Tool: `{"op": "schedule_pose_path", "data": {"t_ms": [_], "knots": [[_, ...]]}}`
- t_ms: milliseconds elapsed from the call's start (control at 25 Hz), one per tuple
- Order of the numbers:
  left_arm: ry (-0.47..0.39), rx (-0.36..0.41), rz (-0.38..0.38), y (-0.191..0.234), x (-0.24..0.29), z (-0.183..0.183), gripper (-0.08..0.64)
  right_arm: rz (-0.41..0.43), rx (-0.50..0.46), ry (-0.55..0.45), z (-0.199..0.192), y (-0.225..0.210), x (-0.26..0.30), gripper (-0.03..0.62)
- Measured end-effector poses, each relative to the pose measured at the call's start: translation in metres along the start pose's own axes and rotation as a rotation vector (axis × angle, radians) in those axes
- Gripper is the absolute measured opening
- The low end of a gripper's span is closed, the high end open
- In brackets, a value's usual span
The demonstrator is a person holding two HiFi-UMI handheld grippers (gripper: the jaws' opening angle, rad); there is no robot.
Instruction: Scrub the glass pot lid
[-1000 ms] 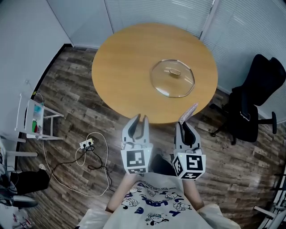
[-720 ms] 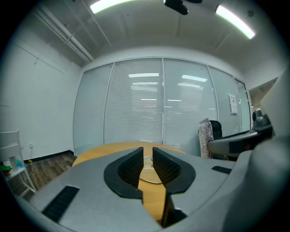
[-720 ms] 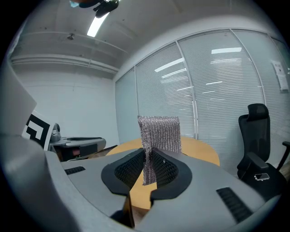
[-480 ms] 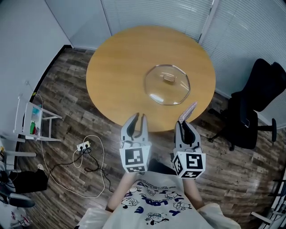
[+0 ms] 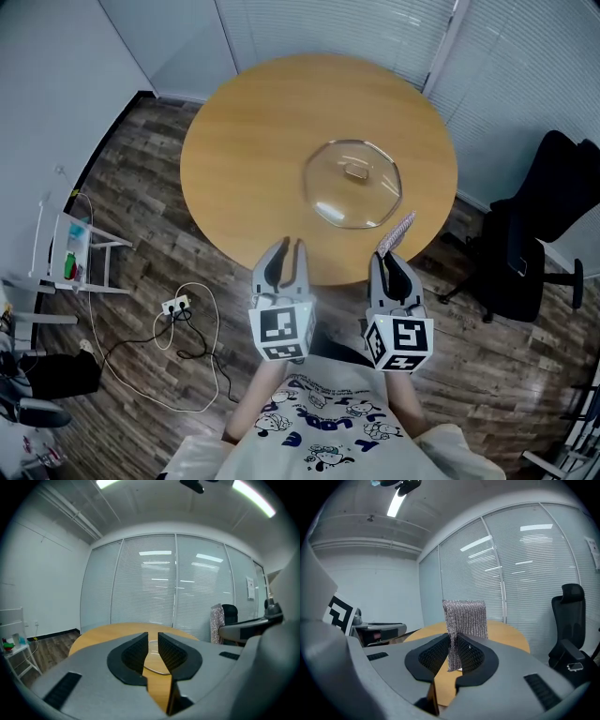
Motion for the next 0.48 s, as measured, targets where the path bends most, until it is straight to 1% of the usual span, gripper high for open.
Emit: {"op": "schedule_pose_path", "data": {"t_ms": [120, 480], "knots": [[0.02, -0.017, 0.01, 0.006, 0.006, -0.004, 0.072, 0.002, 0.001, 0.005, 0.0, 0.0, 0.008, 0.067], [0.057, -0.02, -0.014, 0.018, 0.045, -0.008, 0.072, -0.02, 0.0, 0.042, -0.003, -0.006, 0.045, 0.067]]}}
Point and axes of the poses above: the fingertips, and each gripper's own axes: x forward along the fingers, y to its left, z out of its top, the point moved 2 cm from there along -x, backward along the fingers
